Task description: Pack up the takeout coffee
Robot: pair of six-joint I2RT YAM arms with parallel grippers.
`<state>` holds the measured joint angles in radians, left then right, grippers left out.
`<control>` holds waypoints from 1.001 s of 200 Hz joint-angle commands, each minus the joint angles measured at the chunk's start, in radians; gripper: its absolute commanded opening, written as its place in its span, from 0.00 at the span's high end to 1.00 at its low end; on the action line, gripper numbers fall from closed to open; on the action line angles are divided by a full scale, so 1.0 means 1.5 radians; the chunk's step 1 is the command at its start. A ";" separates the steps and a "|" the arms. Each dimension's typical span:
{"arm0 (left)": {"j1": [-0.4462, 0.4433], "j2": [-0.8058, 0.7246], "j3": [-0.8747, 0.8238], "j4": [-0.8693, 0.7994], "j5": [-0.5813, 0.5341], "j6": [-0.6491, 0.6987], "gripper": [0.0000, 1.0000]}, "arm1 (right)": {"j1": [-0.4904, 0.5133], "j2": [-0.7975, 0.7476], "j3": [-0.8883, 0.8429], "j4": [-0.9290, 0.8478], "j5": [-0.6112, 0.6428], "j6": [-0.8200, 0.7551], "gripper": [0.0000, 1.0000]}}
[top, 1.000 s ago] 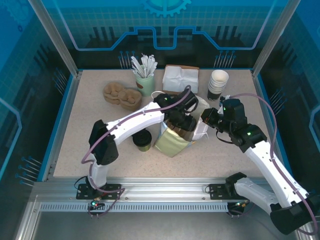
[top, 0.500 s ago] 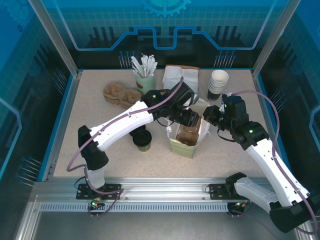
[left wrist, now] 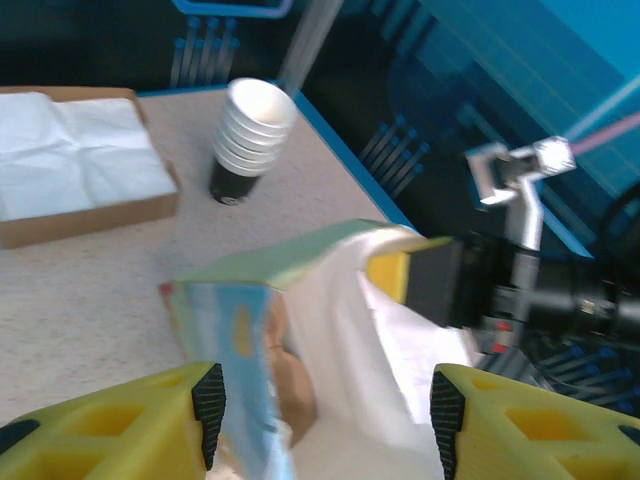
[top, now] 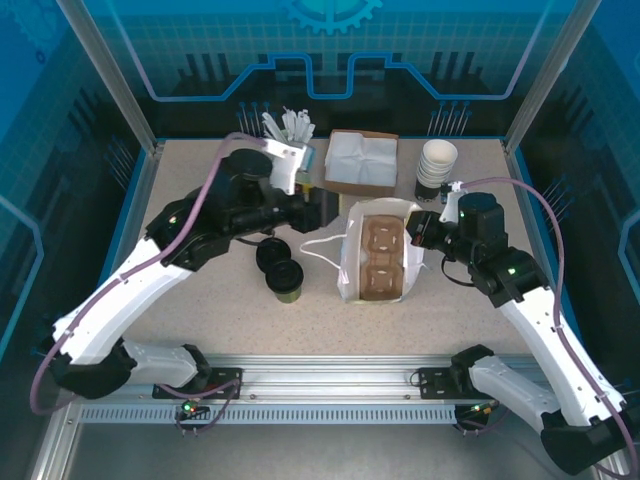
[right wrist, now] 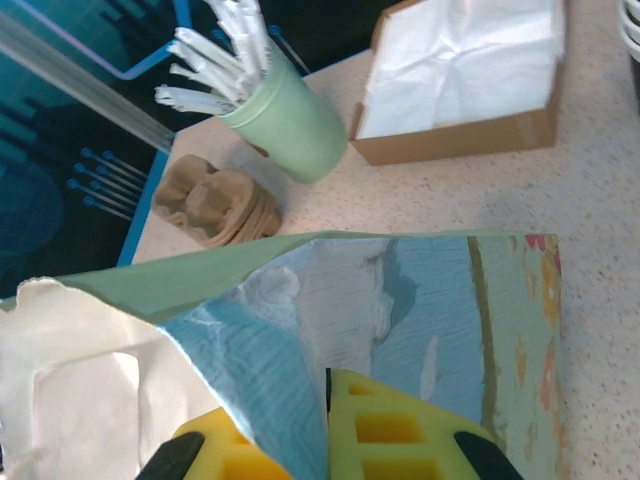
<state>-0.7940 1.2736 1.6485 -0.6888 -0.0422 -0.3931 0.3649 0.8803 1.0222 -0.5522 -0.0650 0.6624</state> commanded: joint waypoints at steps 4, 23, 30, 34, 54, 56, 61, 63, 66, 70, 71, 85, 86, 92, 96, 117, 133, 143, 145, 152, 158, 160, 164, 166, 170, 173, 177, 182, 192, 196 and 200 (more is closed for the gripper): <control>0.040 -0.023 -0.055 0.034 -0.031 0.003 0.41 | -0.009 -0.024 0.013 0.038 -0.065 -0.064 1.00; 0.064 -0.039 -0.081 0.032 -0.032 0.000 0.41 | -0.010 -0.037 0.002 0.042 -0.072 -0.065 1.00; 0.071 -0.044 -0.089 0.032 -0.030 -0.001 0.40 | -0.010 -0.041 -0.002 0.044 -0.075 -0.065 1.00; 0.074 -0.046 -0.093 0.033 -0.030 -0.001 0.40 | -0.010 -0.043 -0.005 0.046 -0.078 -0.065 1.00; 0.085 -0.046 -0.106 0.029 -0.032 0.002 0.40 | -0.010 -0.049 -0.017 0.050 -0.082 -0.058 1.00; 0.086 -0.046 -0.108 0.030 -0.032 0.002 0.40 | -0.010 -0.049 -0.017 0.050 -0.081 -0.057 1.00; 0.089 -0.045 -0.109 0.028 -0.032 0.002 0.40 | -0.010 -0.048 -0.018 0.050 -0.079 -0.051 1.00; 0.089 -0.044 -0.110 0.028 -0.031 0.001 0.40 | -0.010 -0.048 -0.018 0.049 -0.079 -0.049 1.00; 0.091 -0.044 -0.113 0.027 -0.031 0.002 0.40 | -0.011 -0.046 -0.019 0.049 -0.078 -0.045 1.00; 0.092 -0.043 -0.115 0.028 -0.032 0.002 0.40 | -0.011 -0.044 -0.019 0.049 -0.078 -0.041 1.00; 0.093 -0.043 -0.116 0.028 -0.031 0.002 0.40 | -0.012 -0.044 -0.018 0.049 -0.078 -0.040 1.00; 0.100 -0.035 -0.120 0.025 -0.028 -0.001 0.39 | -0.014 -0.032 -0.013 0.048 -0.080 -0.024 1.00; 0.102 -0.035 -0.120 0.024 -0.028 -0.002 0.39 | -0.014 -0.031 -0.013 0.047 -0.080 -0.022 1.00; 0.104 -0.031 -0.120 0.020 -0.026 -0.003 0.39 | -0.016 -0.023 -0.008 0.041 -0.079 -0.012 1.00; 0.106 -0.028 -0.120 0.018 -0.026 -0.004 0.38 | -0.018 -0.016 -0.004 0.036 -0.077 -0.004 1.00; 0.111 -0.019 -0.126 0.013 -0.025 -0.012 0.38 | -0.035 0.031 0.025 -0.007 -0.073 0.049 1.00; 0.115 -0.014 -0.134 0.013 -0.025 -0.019 0.37 | -0.055 0.071 0.045 -0.030 -0.094 0.081 1.00; 0.117 -0.009 -0.138 0.010 -0.025 -0.021 0.37 | -0.068 0.092 0.050 -0.030 -0.114 0.099 1.00; 0.117 -0.008 -0.139 0.010 -0.026 -0.022 0.37 | -0.070 0.096 0.050 -0.029 -0.118 0.103 1.00; 0.118 -0.004 -0.142 0.006 -0.026 -0.024 0.37 | -0.076 0.111 0.054 -0.029 -0.129 0.111 1.00; 0.118 -0.001 -0.144 0.004 -0.025 -0.025 0.37 | -0.080 0.123 0.060 -0.034 -0.133 0.115 1.00; 0.117 0.000 -0.146 0.005 -0.025 -0.026 0.36 | -0.080 0.128 0.063 -0.037 -0.132 0.115 0.99; 0.118 0.001 -0.148 0.004 -0.026 -0.028 0.36 | -0.082 0.137 0.069 -0.045 -0.128 0.116 0.98; 0.118 0.001 -0.150 0.004 -0.025 -0.028 0.37 | -0.082 0.140 0.072 -0.050 -0.126 0.115 0.97; 0.119 0.002 -0.151 0.003 -0.024 -0.030 0.36 | -0.082 0.148 0.079 -0.059 -0.119 0.113 0.95; 0.118 0.002 -0.153 0.005 -0.023 -0.032 0.36 | -0.084 0.155 0.084 -0.066 -0.114 0.110 0.94; 0.119 0.002 -0.155 0.004 -0.023 -0.033 0.36 | -0.084 0.162 0.090 -0.075 -0.108 0.105 0.93; 0.119 0.001 -0.158 0.004 -0.023 -0.033 0.36 | -0.085 0.170 0.099 -0.083 -0.102 0.098 0.91; 0.119 0.000 -0.161 0.004 -0.023 -0.034 0.36 | -0.087 0.182 0.118 -0.103 -0.087 0.081 0.86; 0.119 0.000 -0.163 0.003 -0.023 -0.034 0.36 | -0.086 0.186 0.126 -0.113 -0.079 0.074 0.85; 0.119 -0.001 -0.163 0.003 -0.022 -0.034 0.36 | -0.087 0.189 0.133 -0.122 -0.071 0.066 0.83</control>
<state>-0.6235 1.2736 1.4197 -0.6750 -0.0746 -0.4213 0.2462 1.1397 1.1400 -0.6376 -0.2066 0.7948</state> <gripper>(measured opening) 0.638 0.124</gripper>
